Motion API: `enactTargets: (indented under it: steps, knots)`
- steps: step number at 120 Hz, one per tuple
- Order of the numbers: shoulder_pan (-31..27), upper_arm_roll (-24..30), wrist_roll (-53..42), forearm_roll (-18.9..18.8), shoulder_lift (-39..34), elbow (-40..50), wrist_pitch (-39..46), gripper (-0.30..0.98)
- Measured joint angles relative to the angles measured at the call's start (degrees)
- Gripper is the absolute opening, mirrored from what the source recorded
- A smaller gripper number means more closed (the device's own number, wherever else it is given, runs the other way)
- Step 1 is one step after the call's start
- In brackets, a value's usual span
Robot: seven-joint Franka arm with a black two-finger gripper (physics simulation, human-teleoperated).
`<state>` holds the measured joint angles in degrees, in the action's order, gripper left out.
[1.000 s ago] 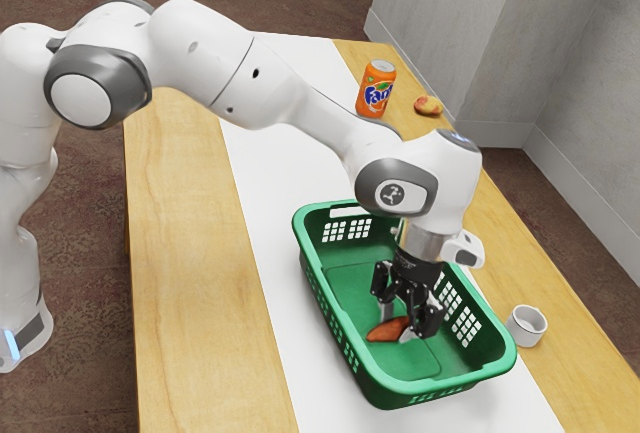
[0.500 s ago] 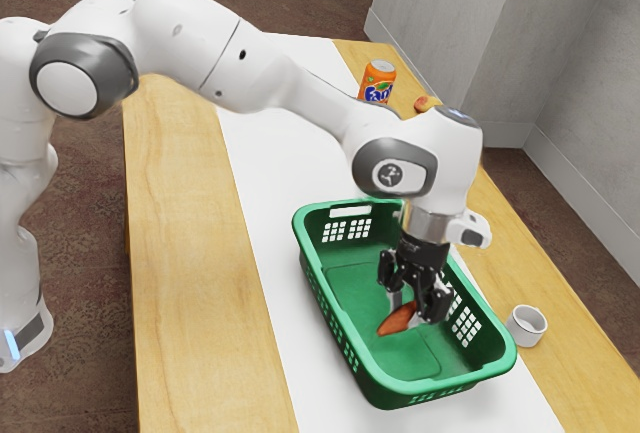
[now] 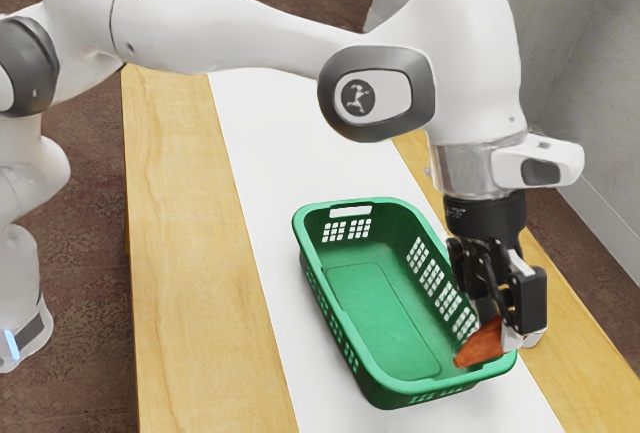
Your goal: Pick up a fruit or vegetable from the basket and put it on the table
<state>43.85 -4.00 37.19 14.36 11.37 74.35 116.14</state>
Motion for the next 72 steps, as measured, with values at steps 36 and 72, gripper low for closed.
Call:
enactTargets:
  steps: [36,72]
  knots:
    - [2.14,-0.26,4.26,1.66,3.37,-1.7,2.11,0.49]
    - [-12.52,-5.15,31.07,-5.17,-18.92,15.7,-11.78,0.66]
